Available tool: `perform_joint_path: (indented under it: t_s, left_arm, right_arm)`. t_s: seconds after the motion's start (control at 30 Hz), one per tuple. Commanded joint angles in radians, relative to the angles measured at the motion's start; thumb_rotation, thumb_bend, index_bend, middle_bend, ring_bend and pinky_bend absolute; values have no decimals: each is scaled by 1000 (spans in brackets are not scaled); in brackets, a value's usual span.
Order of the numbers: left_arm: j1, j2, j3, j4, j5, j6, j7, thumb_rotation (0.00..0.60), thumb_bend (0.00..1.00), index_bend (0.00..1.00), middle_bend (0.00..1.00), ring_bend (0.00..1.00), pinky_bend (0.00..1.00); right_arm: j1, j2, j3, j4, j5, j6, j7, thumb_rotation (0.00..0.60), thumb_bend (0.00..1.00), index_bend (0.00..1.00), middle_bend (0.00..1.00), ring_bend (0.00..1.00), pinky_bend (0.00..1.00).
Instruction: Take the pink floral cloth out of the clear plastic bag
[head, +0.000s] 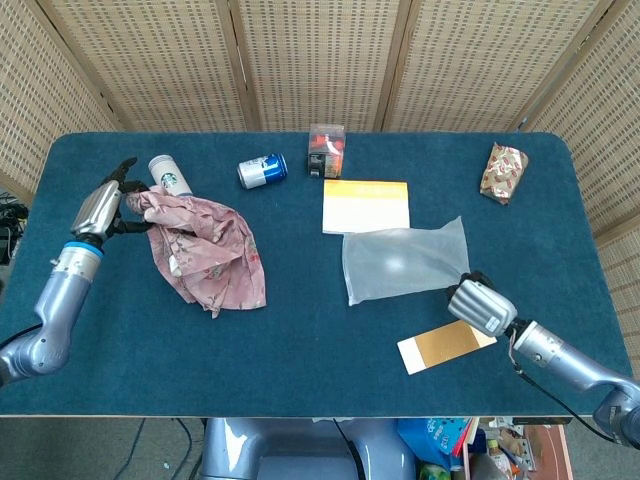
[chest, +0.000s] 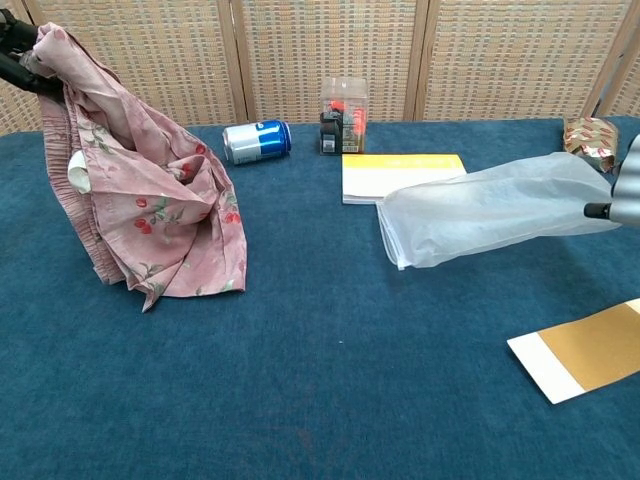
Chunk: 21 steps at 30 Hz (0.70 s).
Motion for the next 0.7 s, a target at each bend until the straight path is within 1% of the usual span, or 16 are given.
perform_joint_path:
  t_s: [0.03,0.07,0.1,0.13,0.17,0.2,0.23,0.27,0.47,0.57,0.7]
  left_arm:
    - [12,15,7,0,24,-14,-13,600,509,129,0,0,0]
    - [14,22,10,-1,31,-14,-11,600,427,20,0,0,0]
    - [17,27,12,-2,39,-11,-8,600,361,0,0,0,0]
    - [21,33,15,-5,49,-6,-6,600,266,0,0,0,0]
    - [26,42,17,-10,65,1,-5,600,210,0,0,0,0]
    - [31,49,18,-14,76,8,-6,600,186,0,0,0,0]
    - [38,58,20,-19,91,18,-4,600,165,0,0,0,0]
    - [43,64,22,-24,100,26,-3,600,158,0,0,0,0]
    - [94,113,32,-86,170,100,-12,600,156,0,0,0,0]
    - [146,147,44,-141,233,171,-33,600,153,0,0,0,0]
    - [210,183,75,-203,316,252,-46,600,153,0,0,0,0]
  right_arm:
    - [-8,-3,13,2,8,5,-21,600,975,796,761,753,914]
    - [-17,-4,25,-2,23,0,-44,600,813,637,635,666,761]
    - [-29,-5,40,-11,47,-8,-73,600,533,406,456,504,536]
    - [-42,-5,56,-28,73,-16,-103,600,333,253,323,365,374]
    - [-57,-3,73,-58,103,-23,-124,600,98,89,153,178,176]
    - [-65,2,82,-82,119,-28,-128,600,4,13,46,51,55]
    - [-72,11,90,-112,135,-33,-130,600,0,0,12,10,14]
    - [-77,19,94,-132,142,-33,-131,600,0,0,0,0,0]
    - [-102,61,108,-206,148,5,-111,600,0,0,0,0,0]
    - [-129,83,119,-253,155,59,-57,600,0,0,0,0,0]
    - [-164,104,136,-314,173,115,14,600,0,0,0,0,0]
